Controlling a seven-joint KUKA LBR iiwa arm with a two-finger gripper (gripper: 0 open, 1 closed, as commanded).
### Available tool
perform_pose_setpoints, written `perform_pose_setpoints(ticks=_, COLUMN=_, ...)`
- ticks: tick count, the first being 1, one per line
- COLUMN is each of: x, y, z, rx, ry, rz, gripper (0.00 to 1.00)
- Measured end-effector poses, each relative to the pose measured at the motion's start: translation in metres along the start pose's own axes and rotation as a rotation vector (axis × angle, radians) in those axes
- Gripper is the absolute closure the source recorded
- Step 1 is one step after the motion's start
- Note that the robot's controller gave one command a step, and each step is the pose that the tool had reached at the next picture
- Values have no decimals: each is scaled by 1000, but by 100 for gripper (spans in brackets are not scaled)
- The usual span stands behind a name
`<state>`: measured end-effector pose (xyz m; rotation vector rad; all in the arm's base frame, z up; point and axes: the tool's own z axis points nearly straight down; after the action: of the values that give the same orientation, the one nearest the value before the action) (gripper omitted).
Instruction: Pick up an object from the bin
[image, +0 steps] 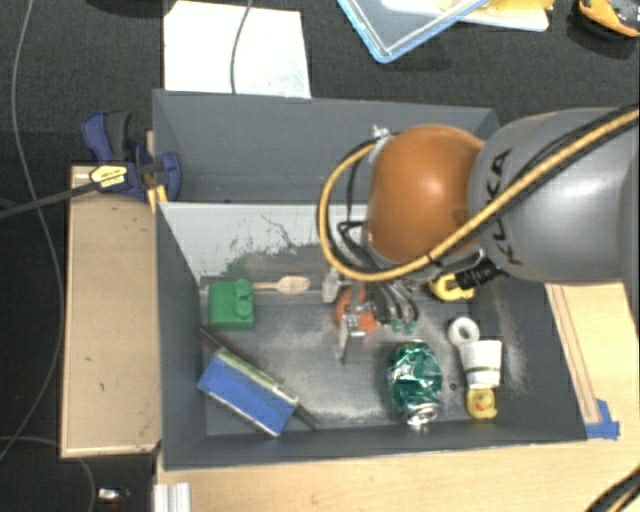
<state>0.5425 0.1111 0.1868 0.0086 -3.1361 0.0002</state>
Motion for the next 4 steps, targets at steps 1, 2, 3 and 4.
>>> perform_pose_setpoints(ticks=1, x=-2, y=-1, z=-5, rx=-1, ry=-8, rz=3, gripper=0)
perform_pose_setpoints(ticks=2, x=26, y=-40, z=-25, rx=-1, ry=-5, rz=-1, gripper=0)
perform_pose_setpoints(ticks=3, x=28, y=-78, z=-16, rx=-3, ry=-8, rz=-30, gripper=0)
perform_pose_setpoints(ticks=4, x=55, y=-159, z=10, rx=1, ry=-11, rz=-122, gripper=0)
